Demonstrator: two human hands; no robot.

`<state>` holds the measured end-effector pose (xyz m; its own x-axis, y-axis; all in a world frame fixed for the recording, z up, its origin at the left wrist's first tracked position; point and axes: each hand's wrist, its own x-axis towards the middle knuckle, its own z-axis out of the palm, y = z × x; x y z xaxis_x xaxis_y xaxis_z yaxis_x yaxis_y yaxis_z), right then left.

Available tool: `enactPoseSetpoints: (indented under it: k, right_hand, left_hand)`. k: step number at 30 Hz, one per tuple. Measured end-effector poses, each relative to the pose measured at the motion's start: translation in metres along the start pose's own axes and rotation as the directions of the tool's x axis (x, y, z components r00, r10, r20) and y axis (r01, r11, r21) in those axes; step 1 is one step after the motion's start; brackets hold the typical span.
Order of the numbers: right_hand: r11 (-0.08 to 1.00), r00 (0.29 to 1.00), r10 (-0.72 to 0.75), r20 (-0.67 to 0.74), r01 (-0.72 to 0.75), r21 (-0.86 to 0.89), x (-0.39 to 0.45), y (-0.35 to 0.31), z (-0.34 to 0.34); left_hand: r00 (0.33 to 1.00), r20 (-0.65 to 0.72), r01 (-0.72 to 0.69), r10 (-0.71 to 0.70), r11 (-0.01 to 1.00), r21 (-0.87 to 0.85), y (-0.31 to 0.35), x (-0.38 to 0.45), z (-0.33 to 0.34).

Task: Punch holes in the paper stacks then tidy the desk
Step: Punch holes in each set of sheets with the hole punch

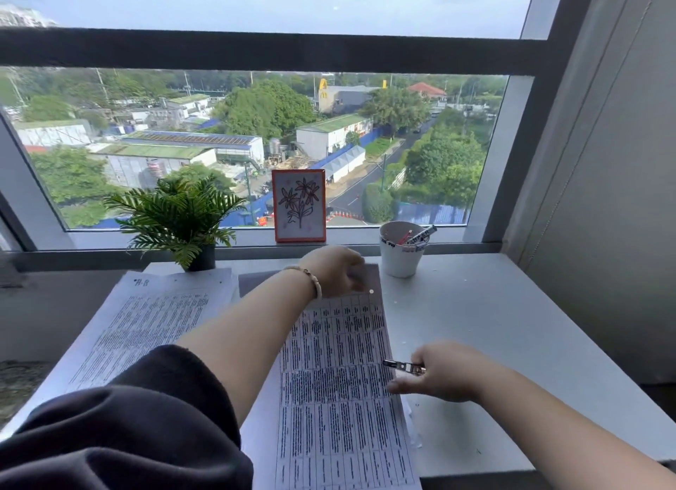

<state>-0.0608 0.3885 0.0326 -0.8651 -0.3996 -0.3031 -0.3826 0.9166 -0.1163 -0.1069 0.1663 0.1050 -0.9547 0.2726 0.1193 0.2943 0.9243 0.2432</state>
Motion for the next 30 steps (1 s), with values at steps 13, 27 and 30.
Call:
enactPoseSetpoints:
  k: [13, 27, 30]
  right_hand:
    - [0.991, 0.998, -0.029, -0.062, 0.021, -0.131, -0.006, -0.009, 0.003]
    - [0.945, 0.992, -0.071, -0.106, 0.033, -0.327, -0.013, -0.015, 0.019]
    - [0.944, 0.991, -0.078, -0.108, 0.038, -0.329, -0.013, -0.017, 0.022]
  left_hand:
    - [0.999, -0.049, -0.004, 0.003, 1.0, -0.018, 0.003, -0.013, -0.026]
    - [0.792, 0.608, -0.528, 0.06, 0.567, 0.632, 0.083, -0.017, 0.04]
    - [0.783, 0.622, -0.491, -0.022, 0.592, 0.639, 0.065, -0.015, 0.061]
